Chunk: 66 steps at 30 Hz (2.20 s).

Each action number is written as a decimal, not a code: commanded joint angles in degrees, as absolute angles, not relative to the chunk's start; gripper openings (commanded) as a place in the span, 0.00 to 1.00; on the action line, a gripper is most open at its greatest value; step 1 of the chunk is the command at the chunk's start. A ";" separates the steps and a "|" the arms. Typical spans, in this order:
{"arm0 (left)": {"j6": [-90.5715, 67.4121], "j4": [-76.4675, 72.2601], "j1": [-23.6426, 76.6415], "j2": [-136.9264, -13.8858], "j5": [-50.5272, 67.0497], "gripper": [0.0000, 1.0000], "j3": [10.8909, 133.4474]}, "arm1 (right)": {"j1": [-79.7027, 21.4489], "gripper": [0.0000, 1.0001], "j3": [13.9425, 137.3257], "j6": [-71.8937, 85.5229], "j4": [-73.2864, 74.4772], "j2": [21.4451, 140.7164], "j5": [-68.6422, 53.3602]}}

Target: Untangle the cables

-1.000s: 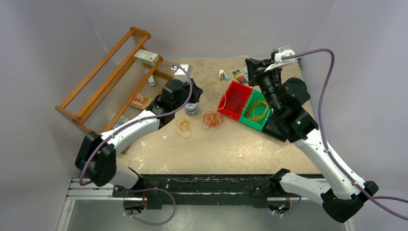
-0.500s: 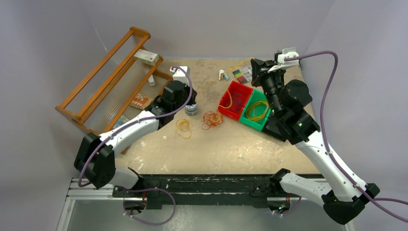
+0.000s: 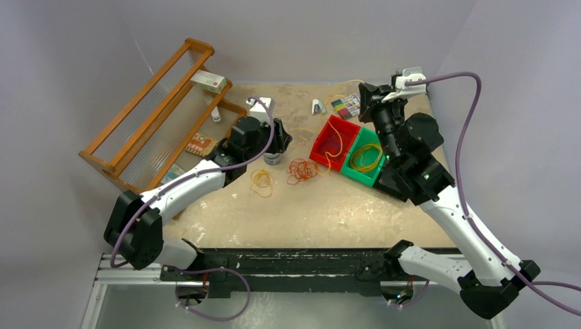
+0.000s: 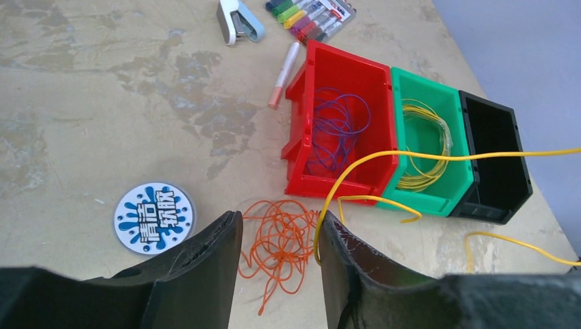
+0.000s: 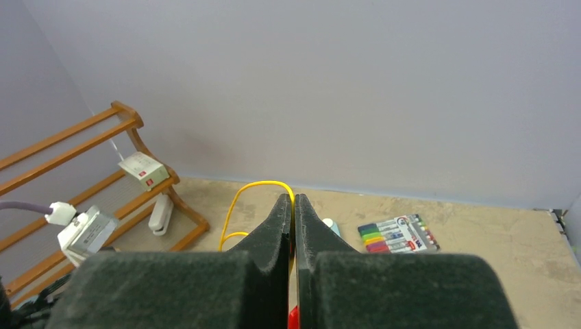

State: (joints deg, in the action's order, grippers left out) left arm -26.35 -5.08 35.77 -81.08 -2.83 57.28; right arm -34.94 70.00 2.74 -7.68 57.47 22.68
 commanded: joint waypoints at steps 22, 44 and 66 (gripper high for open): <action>-28.83 -21.16 35.86 -73.49 12.79 0.61 49.60 | -32.77 0.00 72.43 2.70 -6.04 62.22 36.63; -28.70 -9.77 35.86 -74.59 -3.19 0.57 50.66 | -28.29 0.00 72.81 2.09 -4.08 59.46 36.05; -30.01 -6.64 35.34 -76.23 -9.00 0.58 51.35 | -16.13 0.00 73.76 5.46 -0.86 59.66 28.95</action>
State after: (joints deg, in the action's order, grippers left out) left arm -29.19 -5.82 35.75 -76.07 -7.55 49.76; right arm -19.14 70.74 3.09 -1.58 59.70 33.15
